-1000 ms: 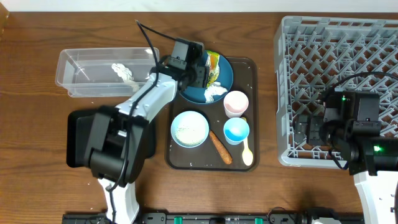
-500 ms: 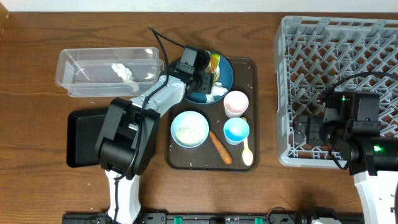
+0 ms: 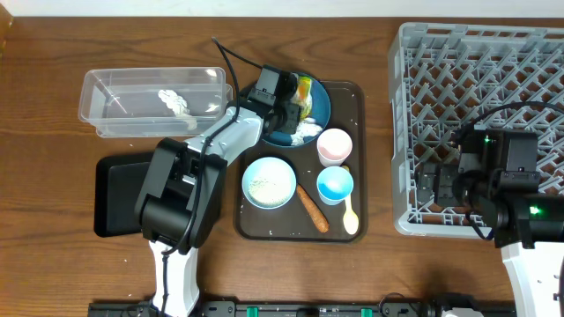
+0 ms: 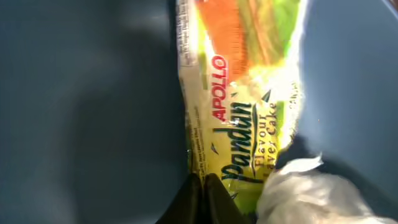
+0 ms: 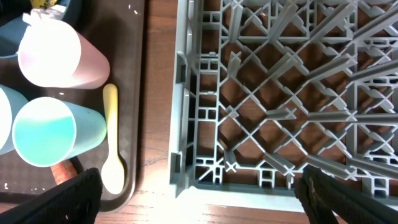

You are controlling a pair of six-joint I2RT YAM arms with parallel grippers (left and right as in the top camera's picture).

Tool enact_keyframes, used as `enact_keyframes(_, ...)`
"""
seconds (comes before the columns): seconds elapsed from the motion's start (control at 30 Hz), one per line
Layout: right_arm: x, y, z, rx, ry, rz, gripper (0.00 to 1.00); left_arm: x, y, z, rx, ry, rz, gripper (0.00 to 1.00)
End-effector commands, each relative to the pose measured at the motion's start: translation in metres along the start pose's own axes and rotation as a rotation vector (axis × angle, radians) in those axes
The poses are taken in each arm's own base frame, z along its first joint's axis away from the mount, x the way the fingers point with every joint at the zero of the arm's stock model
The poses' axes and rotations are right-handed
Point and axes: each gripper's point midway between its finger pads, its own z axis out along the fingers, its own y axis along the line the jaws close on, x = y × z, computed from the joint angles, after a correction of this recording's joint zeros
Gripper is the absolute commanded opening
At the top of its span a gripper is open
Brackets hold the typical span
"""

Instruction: Sort waste into correct bins and load items into the dishwasher rack

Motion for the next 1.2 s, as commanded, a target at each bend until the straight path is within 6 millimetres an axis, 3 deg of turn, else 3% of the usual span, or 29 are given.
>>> enact_keyframes(0.0, -0.006, 0.000, -0.005, 0.001, -0.017, 0.011, 0.99, 0.010, 0.004, 0.008, -0.011, 0.025, -0.002, 0.06)
enact_keyframes(0.1, -0.006, 0.000, -0.005, 0.001, -0.017, 0.011, 0.99, 0.004, 0.006, 0.002, -0.012, 0.008, -0.004, 0.06)
enact_keyframes(0.23, -0.006, 0.000, -0.005, 0.001, -0.017, 0.011, 0.99, -0.016, 0.016, -0.021, -0.050, -0.052, -0.015, 0.06)
enact_keyframes(0.5, -0.006, 0.000, -0.005, 0.001, -0.018, 0.011, 0.99, -0.057, 0.063, -0.114, -0.267, -0.202, -0.046, 0.06)
enact_keyframes(0.6, -0.006, 0.000, -0.005, 0.001, -0.018, 0.011, 0.99, -0.061, 0.080, -0.147, -0.306, -0.231, -0.081, 0.06)
enact_keyframes(0.73, -0.006, 0.000, -0.005, 0.001, -0.017, 0.011, 0.99, -0.055, 0.120, -0.180, -0.404, -0.237, -0.151, 0.06)
enact_keyframes(0.97, -0.006, 0.000, -0.005, 0.001, -0.018, 0.011, 0.99, -0.028, 0.185, -0.190, -0.490, -0.171, -0.281, 0.06)
enact_keyframes(1.1, -0.006, 0.000, -0.005, 0.001, -0.018, 0.011, 0.99, -0.017, 0.199, -0.182, -0.506, -0.129, -0.308, 0.07)
enact_keyframes(1.17, -0.006, 0.000, -0.005, 0.001, -0.018, 0.011, 0.99, -0.014, 0.200, -0.178, -0.506, -0.115, -0.309, 0.17)
